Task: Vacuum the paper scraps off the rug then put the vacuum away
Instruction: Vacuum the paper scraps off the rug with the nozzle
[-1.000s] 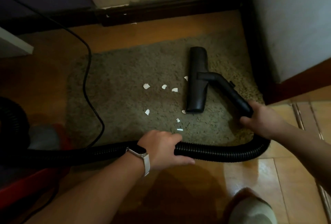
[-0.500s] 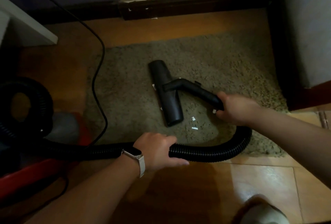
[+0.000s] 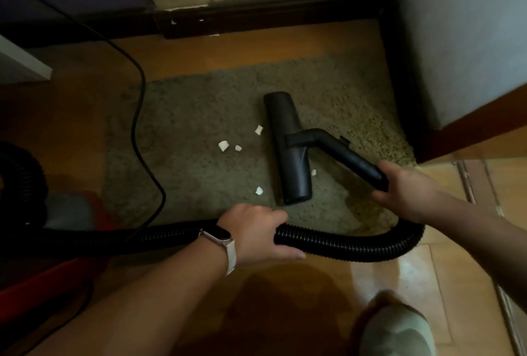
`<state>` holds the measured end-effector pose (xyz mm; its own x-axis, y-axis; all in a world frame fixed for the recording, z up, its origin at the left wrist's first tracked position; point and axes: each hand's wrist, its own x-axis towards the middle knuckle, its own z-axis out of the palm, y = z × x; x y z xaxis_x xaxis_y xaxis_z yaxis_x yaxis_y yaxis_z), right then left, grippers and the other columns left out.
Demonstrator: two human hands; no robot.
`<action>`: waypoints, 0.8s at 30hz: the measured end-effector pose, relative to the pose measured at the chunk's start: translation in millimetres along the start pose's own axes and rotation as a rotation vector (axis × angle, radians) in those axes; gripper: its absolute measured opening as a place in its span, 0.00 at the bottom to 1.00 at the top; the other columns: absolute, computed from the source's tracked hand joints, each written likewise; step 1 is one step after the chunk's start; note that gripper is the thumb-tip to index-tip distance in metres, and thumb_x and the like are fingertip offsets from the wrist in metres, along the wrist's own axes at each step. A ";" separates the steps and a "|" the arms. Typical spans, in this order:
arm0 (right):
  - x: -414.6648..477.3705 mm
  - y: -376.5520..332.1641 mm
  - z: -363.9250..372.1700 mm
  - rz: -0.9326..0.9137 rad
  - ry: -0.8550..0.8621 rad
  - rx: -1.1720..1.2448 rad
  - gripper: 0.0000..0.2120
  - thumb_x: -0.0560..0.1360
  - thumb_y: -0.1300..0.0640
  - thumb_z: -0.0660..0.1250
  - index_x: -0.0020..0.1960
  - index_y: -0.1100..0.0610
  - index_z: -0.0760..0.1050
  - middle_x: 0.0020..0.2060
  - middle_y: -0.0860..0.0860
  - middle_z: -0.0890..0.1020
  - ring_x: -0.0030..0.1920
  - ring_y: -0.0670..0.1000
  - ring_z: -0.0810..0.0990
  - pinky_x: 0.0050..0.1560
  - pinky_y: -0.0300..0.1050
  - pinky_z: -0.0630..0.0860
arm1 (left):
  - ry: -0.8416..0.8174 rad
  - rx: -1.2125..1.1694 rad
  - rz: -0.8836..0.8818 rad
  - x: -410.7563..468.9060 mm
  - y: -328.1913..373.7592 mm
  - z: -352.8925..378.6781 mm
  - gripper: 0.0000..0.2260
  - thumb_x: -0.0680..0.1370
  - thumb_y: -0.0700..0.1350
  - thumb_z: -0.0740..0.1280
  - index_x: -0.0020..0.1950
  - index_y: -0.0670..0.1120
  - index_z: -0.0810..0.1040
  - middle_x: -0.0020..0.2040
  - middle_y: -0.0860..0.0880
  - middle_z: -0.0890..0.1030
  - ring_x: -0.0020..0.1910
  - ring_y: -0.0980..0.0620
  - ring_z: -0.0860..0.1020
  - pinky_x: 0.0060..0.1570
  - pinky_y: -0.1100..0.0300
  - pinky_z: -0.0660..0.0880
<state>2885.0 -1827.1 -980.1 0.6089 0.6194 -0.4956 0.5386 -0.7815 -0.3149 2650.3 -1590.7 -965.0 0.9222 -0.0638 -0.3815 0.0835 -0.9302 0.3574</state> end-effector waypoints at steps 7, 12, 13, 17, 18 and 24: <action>-50.8 46.8 -2.6 0.182 0.002 0.093 0.13 0.74 0.52 0.72 0.50 0.46 0.69 0.36 0.48 0.78 0.34 0.48 0.78 0.30 0.42 0.69 | -0.045 0.083 0.094 30.5 32.0 2.2 0.30 0.68 0.80 0.52 0.46 0.55 0.71 0.39 0.56 0.76 0.37 0.54 0.76 0.37 0.57 0.73; -53.4 37.6 16.7 0.213 -0.093 0.009 0.15 0.75 0.49 0.71 0.55 0.47 0.66 0.38 0.46 0.75 0.36 0.45 0.75 0.32 0.41 0.68 | -0.130 0.064 0.097 27.1 33.8 8.4 0.26 0.69 0.79 0.54 0.45 0.57 0.68 0.40 0.56 0.76 0.38 0.54 0.77 0.40 0.58 0.75; -49.4 29.7 19.9 0.186 -0.107 -0.032 0.15 0.76 0.48 0.70 0.54 0.46 0.64 0.38 0.45 0.75 0.36 0.45 0.75 0.31 0.41 0.68 | -0.142 0.057 0.089 23.3 29.0 8.4 0.25 0.69 0.78 0.54 0.45 0.57 0.67 0.40 0.57 0.76 0.38 0.55 0.76 0.39 0.58 0.74; -20.6 -19.7 23.7 0.023 -0.174 -0.181 0.15 0.76 0.45 0.66 0.54 0.45 0.60 0.39 0.46 0.75 0.36 0.47 0.76 0.34 0.46 0.75 | -0.192 0.006 0.039 1.5 1.5 0.8 0.27 0.70 0.77 0.57 0.49 0.55 0.72 0.41 0.57 0.75 0.38 0.57 0.75 0.41 0.58 0.77; -12.0 -34.0 23.3 -0.006 -0.192 -0.205 0.15 0.77 0.45 0.66 0.54 0.45 0.60 0.39 0.46 0.74 0.36 0.47 0.75 0.31 0.46 0.73 | -0.191 -0.001 0.024 -4.8 -6.1 -0.9 0.27 0.71 0.76 0.57 0.51 0.55 0.73 0.41 0.57 0.76 0.38 0.57 0.75 0.41 0.57 0.77; 26.8 -91.6 25.2 -0.112 -0.222 -0.300 0.15 0.78 0.47 0.65 0.54 0.48 0.59 0.37 0.47 0.73 0.36 0.50 0.75 0.31 0.45 0.70 | -0.153 -0.021 -0.082 -35.5 -26.5 2.9 0.26 0.69 0.77 0.57 0.48 0.56 0.72 0.38 0.58 0.73 0.36 0.59 0.74 0.34 0.62 0.69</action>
<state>2837.3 -1740.8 -984.9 0.4139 0.6425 -0.6449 0.7607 -0.6332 -0.1427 2614.2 -1564.8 -963.4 0.8441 -0.0440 -0.5343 0.1651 -0.9269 0.3372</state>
